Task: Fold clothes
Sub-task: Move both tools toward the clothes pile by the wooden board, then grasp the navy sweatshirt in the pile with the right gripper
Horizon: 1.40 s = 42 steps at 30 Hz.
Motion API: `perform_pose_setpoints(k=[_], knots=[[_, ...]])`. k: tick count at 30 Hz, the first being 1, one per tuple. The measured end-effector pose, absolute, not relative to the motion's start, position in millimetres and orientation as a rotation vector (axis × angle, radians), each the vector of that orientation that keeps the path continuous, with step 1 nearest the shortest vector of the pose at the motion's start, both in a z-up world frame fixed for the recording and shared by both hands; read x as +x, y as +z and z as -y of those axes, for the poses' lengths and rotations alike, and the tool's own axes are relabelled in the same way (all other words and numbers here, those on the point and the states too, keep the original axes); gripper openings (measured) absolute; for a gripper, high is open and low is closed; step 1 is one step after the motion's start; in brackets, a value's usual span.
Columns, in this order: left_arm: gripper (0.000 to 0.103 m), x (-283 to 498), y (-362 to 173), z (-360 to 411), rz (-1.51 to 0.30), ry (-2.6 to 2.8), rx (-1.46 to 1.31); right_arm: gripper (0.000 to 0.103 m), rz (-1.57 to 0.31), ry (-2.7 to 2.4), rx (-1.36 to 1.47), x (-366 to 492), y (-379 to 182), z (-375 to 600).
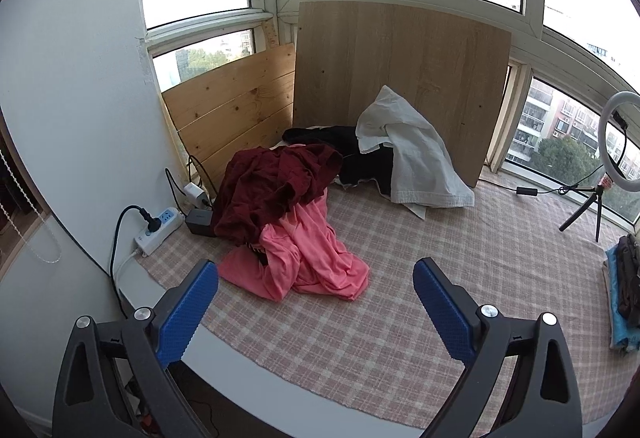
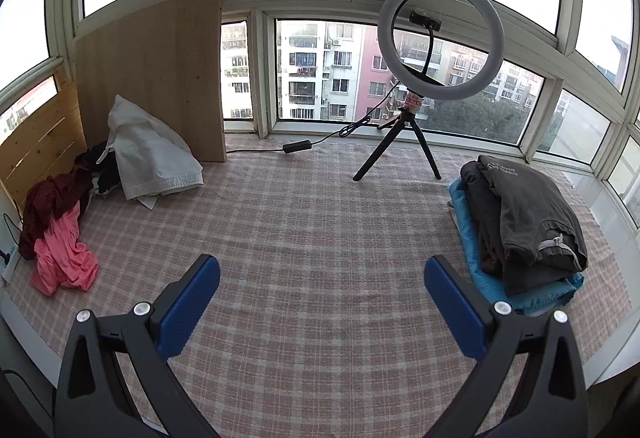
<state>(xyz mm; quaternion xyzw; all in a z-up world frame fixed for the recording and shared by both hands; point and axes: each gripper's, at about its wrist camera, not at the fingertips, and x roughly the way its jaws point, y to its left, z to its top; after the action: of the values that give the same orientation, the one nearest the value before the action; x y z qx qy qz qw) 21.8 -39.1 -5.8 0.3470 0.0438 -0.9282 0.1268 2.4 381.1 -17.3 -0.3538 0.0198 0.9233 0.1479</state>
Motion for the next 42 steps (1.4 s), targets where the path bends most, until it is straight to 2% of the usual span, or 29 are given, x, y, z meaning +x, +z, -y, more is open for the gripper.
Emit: perform_pose_setpoints(k=[7,13,18,23,30,39,42], knots=[[0.097,20.8,-2.1,80.9,-0.121,-2.607,1.038,0.103,-0.169,2.86,-1.067,-25.6,-19.1,-354.9],[0.097,4.2,1.2,124.9,-0.105,-2.574,1.063,0.103,-0.138,2.912,-1.117,-56.3,-10.7,-317.5],[0.096,-14.8,3.2,165.0,-0.124,-2.617,1.047,0.103,-0.015,2.929,-1.095,-85.3,7.2,-274.9],[0.097,-41.3,4.7,191.0,-0.079,-2.674,1.045,0.103,0.024,2.955,-1.133,-125.1,18.9,-228.7],[0.097,-79.3,3.0,228.1,-0.127,-2.738,1.057,0.103,0.167,2.937,-1.02,-167.8,27.8,-168.3],[0.097,-127.5,-21.7,235.7,-0.115,-2.841,1.098,0.103,0.238,2.885,-1.11,-235.9,-8.5,-135.6],[0.097,-147.4,-39.9,234.1,-0.123,-2.838,1.125,0.103,0.168,2.904,-1.209,-271.5,-22.6,-129.4]])
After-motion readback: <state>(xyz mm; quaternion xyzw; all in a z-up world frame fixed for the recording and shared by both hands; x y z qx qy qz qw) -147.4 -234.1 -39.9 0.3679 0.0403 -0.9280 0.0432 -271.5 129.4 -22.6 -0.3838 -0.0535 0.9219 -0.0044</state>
